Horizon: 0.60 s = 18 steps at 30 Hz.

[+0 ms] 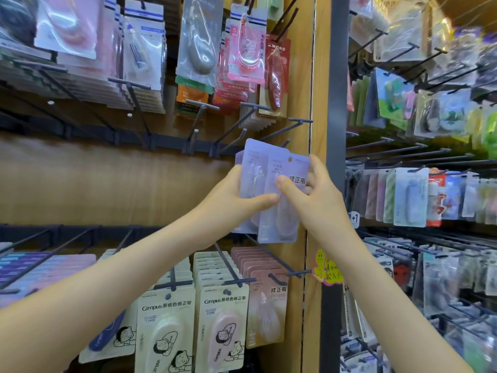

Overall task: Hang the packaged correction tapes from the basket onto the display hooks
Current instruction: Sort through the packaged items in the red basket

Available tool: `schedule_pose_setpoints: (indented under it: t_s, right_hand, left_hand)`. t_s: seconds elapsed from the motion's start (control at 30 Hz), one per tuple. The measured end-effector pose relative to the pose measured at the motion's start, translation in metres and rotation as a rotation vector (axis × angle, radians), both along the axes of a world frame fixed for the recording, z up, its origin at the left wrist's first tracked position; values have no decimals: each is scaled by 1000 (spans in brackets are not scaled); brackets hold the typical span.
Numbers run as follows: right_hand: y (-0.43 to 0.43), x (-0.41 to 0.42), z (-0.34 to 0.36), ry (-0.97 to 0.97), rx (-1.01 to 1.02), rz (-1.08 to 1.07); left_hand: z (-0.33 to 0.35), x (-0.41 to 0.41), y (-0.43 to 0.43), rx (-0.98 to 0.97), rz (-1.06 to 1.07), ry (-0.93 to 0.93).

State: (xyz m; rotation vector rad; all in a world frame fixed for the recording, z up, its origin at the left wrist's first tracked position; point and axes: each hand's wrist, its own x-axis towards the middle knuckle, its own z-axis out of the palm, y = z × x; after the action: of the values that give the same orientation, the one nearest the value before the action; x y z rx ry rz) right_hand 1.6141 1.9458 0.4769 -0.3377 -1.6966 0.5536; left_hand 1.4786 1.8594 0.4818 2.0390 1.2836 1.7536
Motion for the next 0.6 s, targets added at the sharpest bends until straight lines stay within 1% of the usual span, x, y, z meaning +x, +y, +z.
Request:
schedule_pose_setpoints:
  t_s: [0.1,0.2,0.4,0.6]
  right_hand:
    - [5,2,5,45,-5,-3]
    - [5,-2,11,37,50,-56]
    - [6,-21,27,63,81,-179]
    - [14,-34,27,-21,-15,-185]
  left_hand:
    - [0,-8,-1,-4,52,-76]
    - [0,-17,-7,0,152,-102]
    - [-1,-32,-23,33,271,-50]
    - [2,-38,-31,41,331,-39]
